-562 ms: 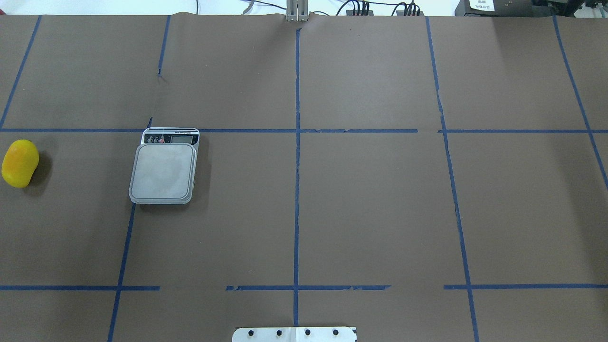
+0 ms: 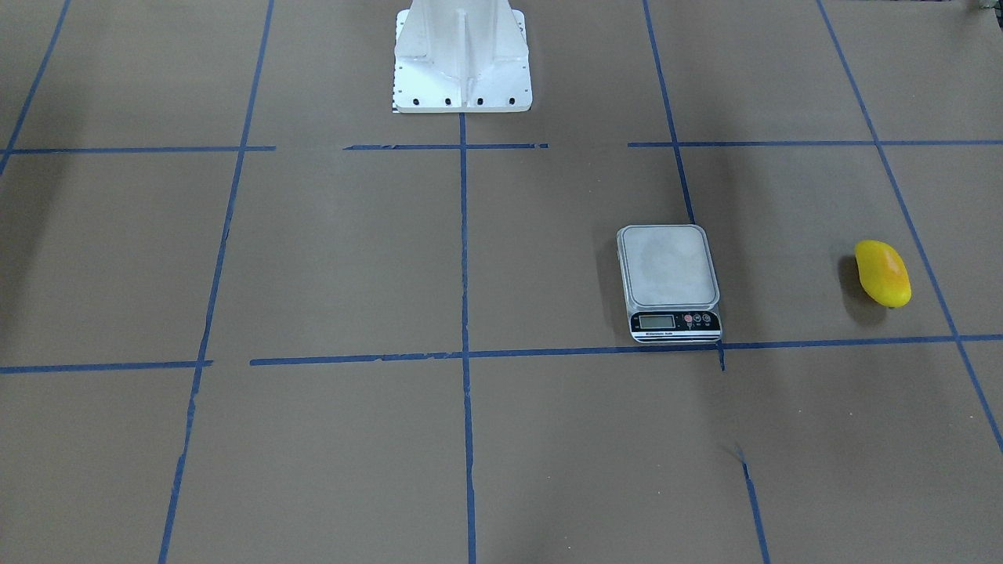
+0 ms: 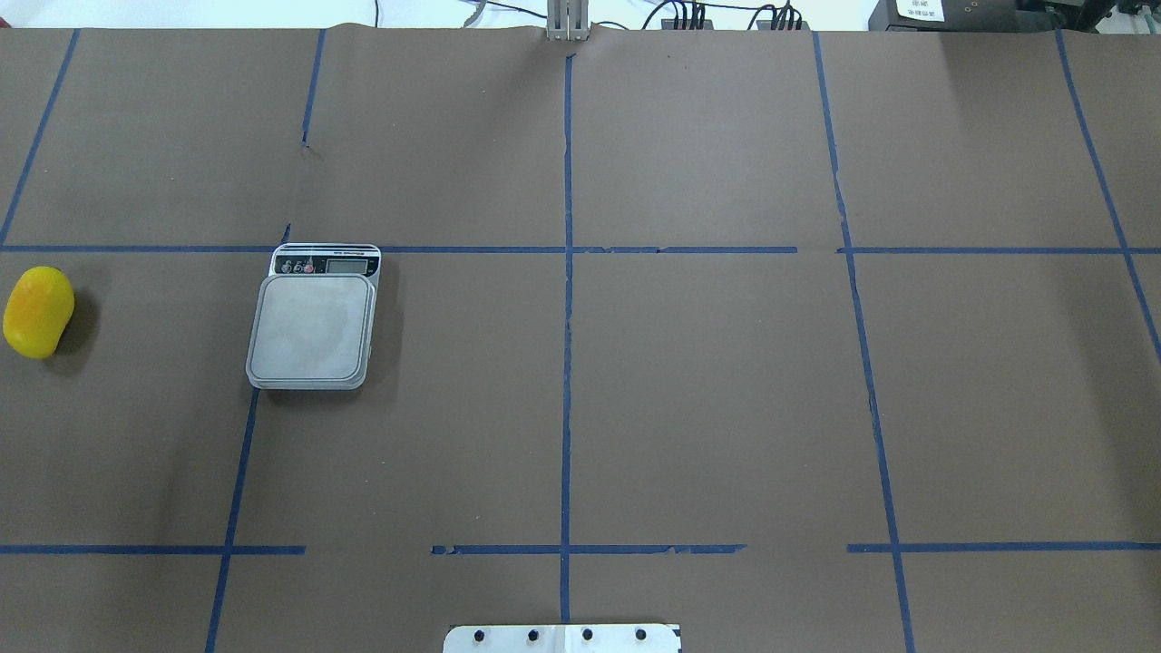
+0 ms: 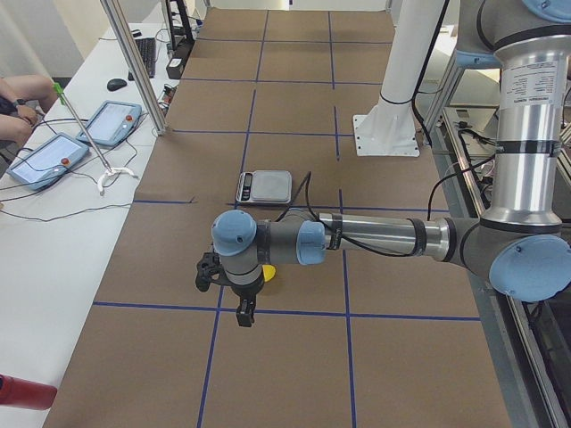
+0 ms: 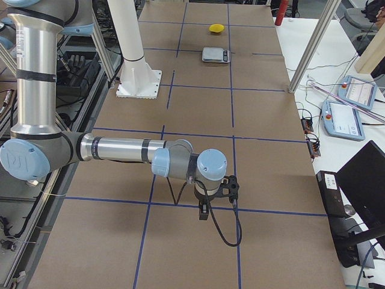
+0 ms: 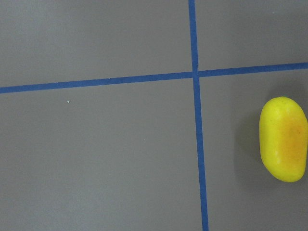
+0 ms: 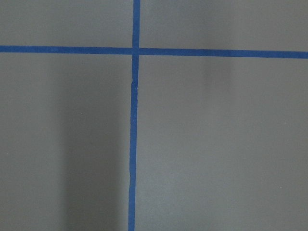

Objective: Weigh mango
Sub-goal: 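Lower the left gripper toward the yellow mango at the table edge, then close the left gripper around the yellow mango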

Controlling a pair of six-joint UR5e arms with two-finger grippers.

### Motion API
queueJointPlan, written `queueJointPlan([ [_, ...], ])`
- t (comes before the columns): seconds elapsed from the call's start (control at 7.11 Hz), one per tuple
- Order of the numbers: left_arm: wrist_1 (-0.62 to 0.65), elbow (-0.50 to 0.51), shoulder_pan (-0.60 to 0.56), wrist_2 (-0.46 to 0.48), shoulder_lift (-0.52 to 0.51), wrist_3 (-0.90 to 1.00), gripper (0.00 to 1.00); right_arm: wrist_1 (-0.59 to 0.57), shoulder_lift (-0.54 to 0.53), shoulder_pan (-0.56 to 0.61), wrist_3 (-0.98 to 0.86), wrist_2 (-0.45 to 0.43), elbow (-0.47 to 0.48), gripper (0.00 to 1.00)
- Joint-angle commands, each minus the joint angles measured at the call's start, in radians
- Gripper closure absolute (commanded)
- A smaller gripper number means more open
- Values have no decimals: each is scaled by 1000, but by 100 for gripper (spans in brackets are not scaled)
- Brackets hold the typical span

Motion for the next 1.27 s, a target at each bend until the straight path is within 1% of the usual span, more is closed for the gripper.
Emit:
queueJointPlan([
  [0.0,-96,-21,94,-2,2,-149,0,-1,-1,0,0,0,0,0],
  [0.28,-339,-3,275,7,12,-461,0,-1,1,0,0,0,0,0],
  [0.42,-439,51,338,9,12,-525,0,-1,-1,0,0,0,0,0],
  [0.56,-542,111,376,9,11,-573,0,-1,-1,0,0,0,0,0],
  [0.7,-608,151,409,9,9,-607,0,-1,1,0,0,0,0,0],
  [0.98,-615,178,445,15,-6,-609,0,1,1,0,0,0,0,0],
  [1.12,-615,192,453,54,-24,-610,0,-1,-1,0,0,0,0,0],
])
